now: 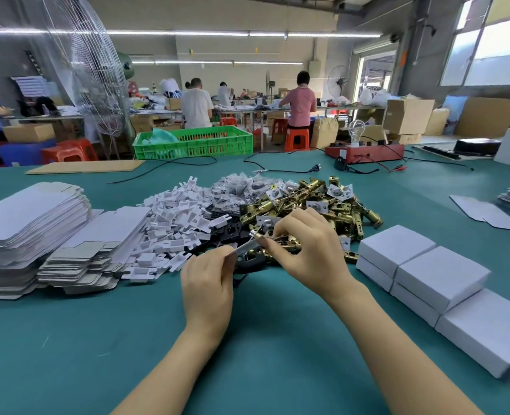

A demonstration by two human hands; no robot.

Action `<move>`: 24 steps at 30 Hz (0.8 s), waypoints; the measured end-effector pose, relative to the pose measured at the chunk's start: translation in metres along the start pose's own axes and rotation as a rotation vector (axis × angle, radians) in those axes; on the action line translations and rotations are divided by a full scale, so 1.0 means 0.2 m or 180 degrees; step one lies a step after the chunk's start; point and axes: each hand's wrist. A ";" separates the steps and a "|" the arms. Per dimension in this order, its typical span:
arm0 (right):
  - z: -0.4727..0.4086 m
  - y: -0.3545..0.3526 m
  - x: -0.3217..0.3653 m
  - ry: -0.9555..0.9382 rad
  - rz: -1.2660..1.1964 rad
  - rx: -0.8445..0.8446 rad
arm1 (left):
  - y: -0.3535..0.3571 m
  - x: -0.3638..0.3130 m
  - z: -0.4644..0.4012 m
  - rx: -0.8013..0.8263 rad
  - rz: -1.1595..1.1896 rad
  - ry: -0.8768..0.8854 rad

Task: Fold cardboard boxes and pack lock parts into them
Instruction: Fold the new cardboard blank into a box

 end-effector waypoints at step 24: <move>0.00 -0.02 0.03 -0.0032 0.0075 0.0392 | 0.01 0.03 0.00 -0.0413 -0.0536 0.0761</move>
Point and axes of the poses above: each hand's wrist, its own z-axis away from the middle knuckle, its own y-axis out of the palm, x = y × z, and after that the axes turned 8 degrees about x, right-handed
